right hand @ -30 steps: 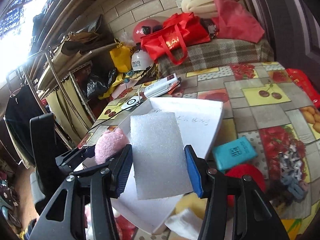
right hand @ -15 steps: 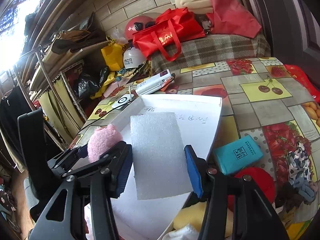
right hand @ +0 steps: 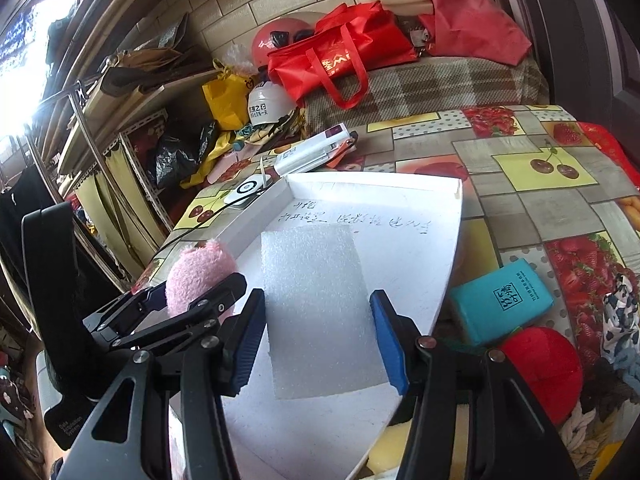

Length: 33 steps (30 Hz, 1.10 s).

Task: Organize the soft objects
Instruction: 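Open the left gripper to drop the pink ball in the box while the right drops the sponge, then grasp the white sock with the left gripper while the right grasps the yellow tissue pack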

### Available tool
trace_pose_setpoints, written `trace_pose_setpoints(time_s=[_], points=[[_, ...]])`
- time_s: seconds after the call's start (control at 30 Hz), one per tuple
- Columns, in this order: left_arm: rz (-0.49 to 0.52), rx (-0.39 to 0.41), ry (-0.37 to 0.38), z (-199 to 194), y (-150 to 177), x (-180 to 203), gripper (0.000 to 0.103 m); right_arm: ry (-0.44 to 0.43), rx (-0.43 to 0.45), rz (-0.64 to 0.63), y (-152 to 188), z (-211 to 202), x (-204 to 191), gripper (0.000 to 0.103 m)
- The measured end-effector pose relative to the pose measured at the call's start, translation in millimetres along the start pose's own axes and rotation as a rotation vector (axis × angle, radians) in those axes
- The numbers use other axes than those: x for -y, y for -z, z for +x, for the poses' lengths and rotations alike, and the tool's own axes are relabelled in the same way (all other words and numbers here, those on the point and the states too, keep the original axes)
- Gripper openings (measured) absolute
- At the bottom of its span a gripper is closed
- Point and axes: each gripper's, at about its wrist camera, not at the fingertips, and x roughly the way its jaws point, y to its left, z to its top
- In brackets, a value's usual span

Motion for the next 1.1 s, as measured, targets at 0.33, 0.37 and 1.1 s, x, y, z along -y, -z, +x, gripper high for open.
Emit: trace_pose_setpoints(time_s=[0.33, 0.37, 1.1], points=[[-0.099, 0.089, -0.093, -10, 3, -24, 0.103, -0.035, -0.003, 0.021, 4, 2, 3, 0.090], [-0.104, 0.106, -0.096, -13, 2, -25, 0.103, -0.032, 0.015, 0.019, 5, 0, 3, 0.090], [-0.075, 0.346, 0.180, -61, 2, -5, 0.103, -0.068, 0.555, 0.214, -5, -158, 77, 0.103]])
